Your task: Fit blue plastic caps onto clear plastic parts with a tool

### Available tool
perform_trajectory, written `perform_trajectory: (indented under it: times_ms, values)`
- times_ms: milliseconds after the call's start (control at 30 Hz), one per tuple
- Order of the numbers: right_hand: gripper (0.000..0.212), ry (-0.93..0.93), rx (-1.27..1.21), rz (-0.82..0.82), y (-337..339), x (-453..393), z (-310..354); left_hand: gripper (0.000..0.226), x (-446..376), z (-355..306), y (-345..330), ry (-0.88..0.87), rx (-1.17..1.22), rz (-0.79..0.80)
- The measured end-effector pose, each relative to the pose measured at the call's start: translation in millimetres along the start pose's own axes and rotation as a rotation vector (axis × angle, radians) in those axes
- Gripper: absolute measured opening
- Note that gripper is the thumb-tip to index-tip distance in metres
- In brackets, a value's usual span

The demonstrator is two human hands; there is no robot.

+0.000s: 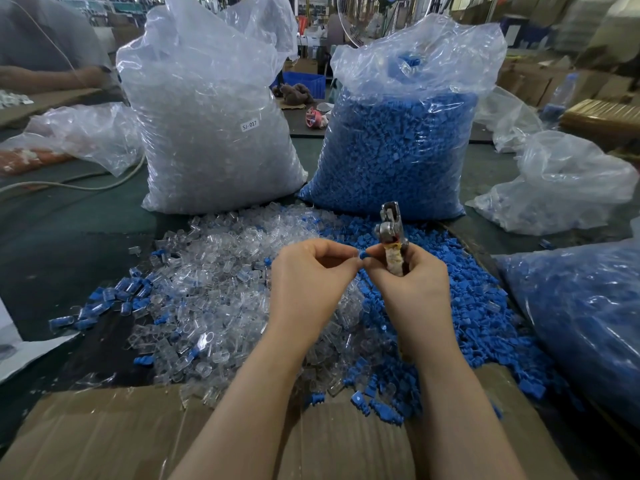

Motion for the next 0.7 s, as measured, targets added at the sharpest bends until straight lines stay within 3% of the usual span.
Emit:
perform_trajectory:
  times_ms: [467,700]
  values:
    - [0.017,-0.011,-0.059,0.057,-2,-2,3,0.018,2,-6,-1,-0.132,-0.036,-0.042]
    - [0.013,-0.049,0.019,0.122,-4,-3,0,0.015,0,3,3,-0.039,0.057,-0.078]
Point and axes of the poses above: each hand's wrist, its own x-axis away from the middle knuckle, its own y-axis out of the back of the hand, z = x × y, the point moved 8 cm from there along -x, towards the middle knuckle, and after that the axes turned 3 degrees about -z, right-handed, at the moved point
